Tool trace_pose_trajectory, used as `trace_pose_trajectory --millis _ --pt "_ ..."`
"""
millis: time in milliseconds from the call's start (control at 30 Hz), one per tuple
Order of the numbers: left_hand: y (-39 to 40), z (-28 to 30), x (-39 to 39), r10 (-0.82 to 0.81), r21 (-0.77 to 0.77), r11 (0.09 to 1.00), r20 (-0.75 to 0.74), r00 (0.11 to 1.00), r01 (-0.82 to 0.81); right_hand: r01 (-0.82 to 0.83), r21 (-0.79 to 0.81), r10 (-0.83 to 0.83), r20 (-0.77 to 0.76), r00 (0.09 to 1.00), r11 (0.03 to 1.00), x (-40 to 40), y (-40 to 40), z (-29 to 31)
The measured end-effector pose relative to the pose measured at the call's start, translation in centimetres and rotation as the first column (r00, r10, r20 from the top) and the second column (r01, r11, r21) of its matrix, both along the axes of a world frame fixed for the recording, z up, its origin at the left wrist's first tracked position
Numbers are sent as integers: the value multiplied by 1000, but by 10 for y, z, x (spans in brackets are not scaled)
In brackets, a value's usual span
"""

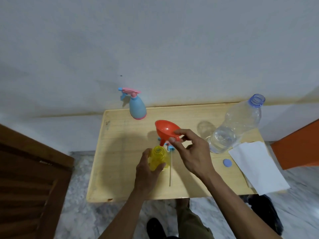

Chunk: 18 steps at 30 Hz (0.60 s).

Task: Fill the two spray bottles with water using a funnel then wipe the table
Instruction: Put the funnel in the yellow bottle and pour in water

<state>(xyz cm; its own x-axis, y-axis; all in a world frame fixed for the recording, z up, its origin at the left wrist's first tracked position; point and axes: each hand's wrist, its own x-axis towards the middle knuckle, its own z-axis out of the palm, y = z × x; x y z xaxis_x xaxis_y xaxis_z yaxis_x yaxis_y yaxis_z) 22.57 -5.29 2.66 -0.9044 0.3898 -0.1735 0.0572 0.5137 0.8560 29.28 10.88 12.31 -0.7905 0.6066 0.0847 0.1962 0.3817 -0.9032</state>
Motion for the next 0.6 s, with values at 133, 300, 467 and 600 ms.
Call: trace_pose_trajectory --millis 133,300,467,600 --pt "-1 -1 -2 -17 -19 1000 -20 1000 17 -48 5 48 31 998 999 -5 -8 -3" --pt "-2 -4 -4 -33 -16 999 -2 999 33 -100 122 96 40 995 987 -4 -10 -21" --pt "-2 -4 -6 -44 -7 999 -3 999 44 -222 238 209 76 975 946 2 -13 -37" --pt "-2 -2 -6 -57 -7 998 -19 998 57 -220 277 209 68 976 936 7 -16 -43"
